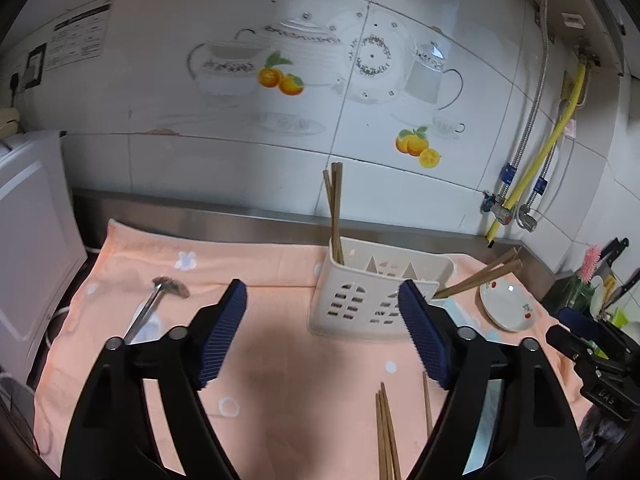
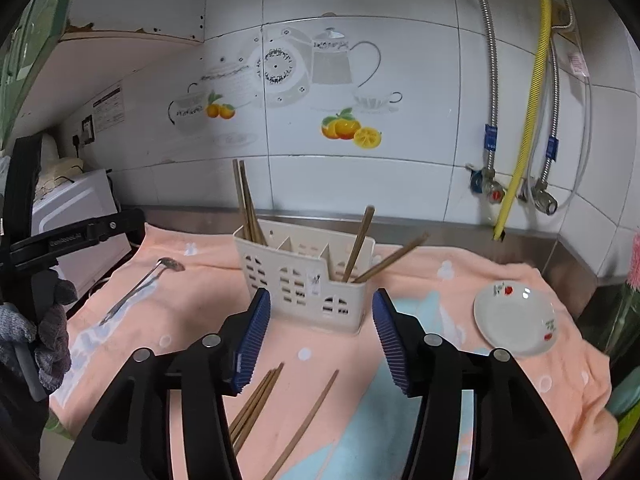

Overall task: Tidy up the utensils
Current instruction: 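Pull both open tools back from the caddy over the remaining chopsticks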

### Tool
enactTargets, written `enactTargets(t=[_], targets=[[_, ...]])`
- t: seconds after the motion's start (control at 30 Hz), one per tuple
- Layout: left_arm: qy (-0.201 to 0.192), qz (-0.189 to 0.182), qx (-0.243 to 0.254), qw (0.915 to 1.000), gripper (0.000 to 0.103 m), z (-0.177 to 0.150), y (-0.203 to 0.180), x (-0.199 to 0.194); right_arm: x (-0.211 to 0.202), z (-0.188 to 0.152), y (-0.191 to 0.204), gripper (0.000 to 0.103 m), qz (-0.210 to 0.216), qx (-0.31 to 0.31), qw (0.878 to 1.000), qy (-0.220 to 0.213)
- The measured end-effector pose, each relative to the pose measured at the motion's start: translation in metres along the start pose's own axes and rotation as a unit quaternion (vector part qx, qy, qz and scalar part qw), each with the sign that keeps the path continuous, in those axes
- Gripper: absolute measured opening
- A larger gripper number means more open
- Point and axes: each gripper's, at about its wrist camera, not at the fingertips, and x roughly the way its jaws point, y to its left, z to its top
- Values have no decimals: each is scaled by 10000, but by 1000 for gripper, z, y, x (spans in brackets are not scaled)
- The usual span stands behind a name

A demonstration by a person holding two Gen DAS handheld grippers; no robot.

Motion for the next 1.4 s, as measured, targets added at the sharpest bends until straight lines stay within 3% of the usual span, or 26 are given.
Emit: enactTargets(t=[0.33, 0.73, 1.07, 1.4], targets=[[27, 287, 131, 9995, 95, -36, 4, -32, -13, -44, 12, 56, -116, -36, 9998, 168], [-131, 616, 565, 9964, 97, -81, -6, -63, -4, -111, 24, 55, -53, 215, 9969, 757], [-79, 653, 619, 9959, 97, -104, -3, -71, 15, -151, 42, 40, 29, 410, 9920, 1190], [39, 700, 433, 9966, 97, -118, 12, -70, 36, -171, 48, 24, 156, 749, 9858, 1493]])
